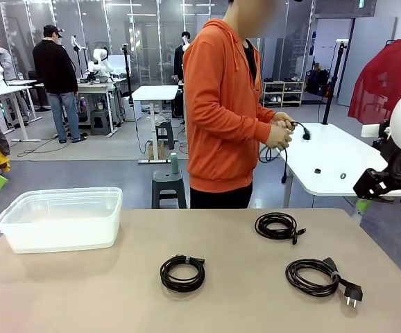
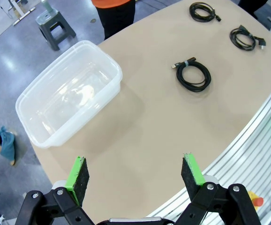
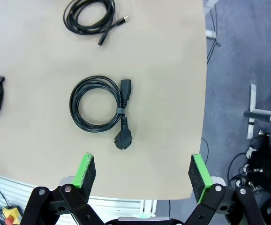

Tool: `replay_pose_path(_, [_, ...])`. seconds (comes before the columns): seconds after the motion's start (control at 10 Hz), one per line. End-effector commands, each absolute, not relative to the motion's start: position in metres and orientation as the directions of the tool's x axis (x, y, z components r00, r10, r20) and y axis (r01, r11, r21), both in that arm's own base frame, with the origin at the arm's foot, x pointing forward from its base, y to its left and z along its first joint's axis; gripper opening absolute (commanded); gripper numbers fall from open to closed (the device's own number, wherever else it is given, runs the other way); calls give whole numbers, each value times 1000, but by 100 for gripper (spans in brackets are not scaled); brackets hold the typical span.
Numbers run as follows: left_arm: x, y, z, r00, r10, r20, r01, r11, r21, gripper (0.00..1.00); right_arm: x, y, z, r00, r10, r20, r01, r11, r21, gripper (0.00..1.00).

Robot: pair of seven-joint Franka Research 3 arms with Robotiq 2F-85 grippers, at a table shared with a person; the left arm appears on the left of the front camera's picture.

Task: Organize and store the cables.
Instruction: Place the Power Cable into the Organizing box.

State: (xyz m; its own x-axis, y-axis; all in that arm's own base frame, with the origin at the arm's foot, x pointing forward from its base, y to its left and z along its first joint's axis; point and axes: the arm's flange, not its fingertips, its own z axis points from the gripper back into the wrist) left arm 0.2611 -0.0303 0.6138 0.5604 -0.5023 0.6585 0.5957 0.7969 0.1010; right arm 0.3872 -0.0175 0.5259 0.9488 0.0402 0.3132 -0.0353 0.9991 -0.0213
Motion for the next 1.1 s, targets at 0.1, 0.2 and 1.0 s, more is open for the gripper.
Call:
replay_pose_path(0.1, [261,-31,613,558,-503,660,595,797,104,100,407,-2,516,970,-12,241,23,999,-41,100])
replay_pose_path(0.2, [261,-31,613,558,-503,660,595,797,104,100,412,2,511,973,-25,228,37,998,-46,100])
replay_pose_path(1.0, [261,-31,613,558,-503,660,595,797,104,100,433,17,434,990,-89,114,93,995,-37,100])
